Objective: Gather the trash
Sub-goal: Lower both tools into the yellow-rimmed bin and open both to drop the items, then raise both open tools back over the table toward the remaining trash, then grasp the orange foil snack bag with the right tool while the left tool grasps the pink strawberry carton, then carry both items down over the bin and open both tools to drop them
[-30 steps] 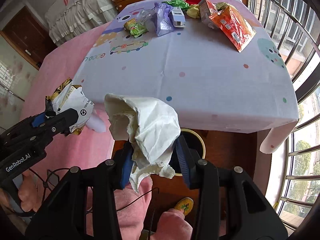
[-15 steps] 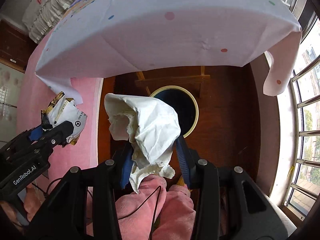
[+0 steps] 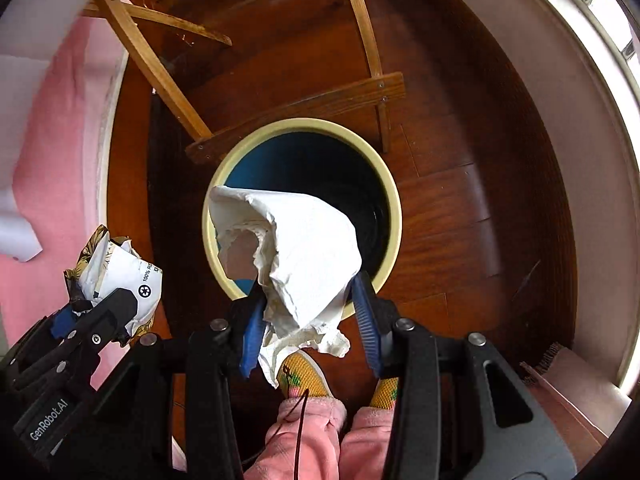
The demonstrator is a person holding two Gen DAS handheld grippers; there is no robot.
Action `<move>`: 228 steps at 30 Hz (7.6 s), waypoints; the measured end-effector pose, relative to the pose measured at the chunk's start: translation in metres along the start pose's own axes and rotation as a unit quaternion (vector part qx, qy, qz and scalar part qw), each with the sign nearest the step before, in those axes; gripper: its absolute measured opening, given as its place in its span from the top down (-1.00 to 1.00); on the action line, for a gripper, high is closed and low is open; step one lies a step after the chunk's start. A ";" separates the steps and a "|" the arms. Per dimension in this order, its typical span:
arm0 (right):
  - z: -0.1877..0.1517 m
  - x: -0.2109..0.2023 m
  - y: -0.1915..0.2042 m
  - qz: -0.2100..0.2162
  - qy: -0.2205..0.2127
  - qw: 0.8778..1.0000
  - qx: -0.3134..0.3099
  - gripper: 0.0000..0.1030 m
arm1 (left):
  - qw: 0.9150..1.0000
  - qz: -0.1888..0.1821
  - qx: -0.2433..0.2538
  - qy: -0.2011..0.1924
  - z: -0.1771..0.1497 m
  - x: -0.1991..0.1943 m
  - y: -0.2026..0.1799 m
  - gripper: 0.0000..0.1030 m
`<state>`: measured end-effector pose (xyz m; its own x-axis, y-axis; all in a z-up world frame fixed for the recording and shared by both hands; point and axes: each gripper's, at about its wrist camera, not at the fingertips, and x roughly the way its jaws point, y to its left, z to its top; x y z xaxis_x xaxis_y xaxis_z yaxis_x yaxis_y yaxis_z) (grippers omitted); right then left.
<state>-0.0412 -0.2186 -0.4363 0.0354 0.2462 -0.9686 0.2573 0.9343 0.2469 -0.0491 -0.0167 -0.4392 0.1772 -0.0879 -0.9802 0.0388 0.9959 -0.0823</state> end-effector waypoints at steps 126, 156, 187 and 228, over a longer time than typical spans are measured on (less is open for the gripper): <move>0.476 -0.272 0.054 -0.011 -0.038 0.998 -0.057 -0.55 | 0.986 0.005 -0.056 -0.159 0.477 -0.315 -0.127 -0.84; 0.445 -0.297 0.008 0.065 -0.042 0.992 -0.102 0.66 | 0.997 -0.052 -0.051 -0.003 0.579 -0.200 -0.182 -0.67; 0.265 -0.358 0.067 0.111 -0.085 0.986 -0.085 0.79 | 0.989 -0.046 0.058 -0.126 0.320 -0.361 -0.073 0.28; 0.007 0.014 0.018 0.062 0.024 0.997 0.035 0.78 | 0.990 -0.133 -0.012 0.047 0.025 -0.016 0.053 0.27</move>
<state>-0.0295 -0.2004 -0.4458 0.0249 0.3723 -0.9278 0.3213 0.8758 0.3601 -0.0250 0.0371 -0.4237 0.0726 -0.3453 -0.9357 0.0478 0.9383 -0.3426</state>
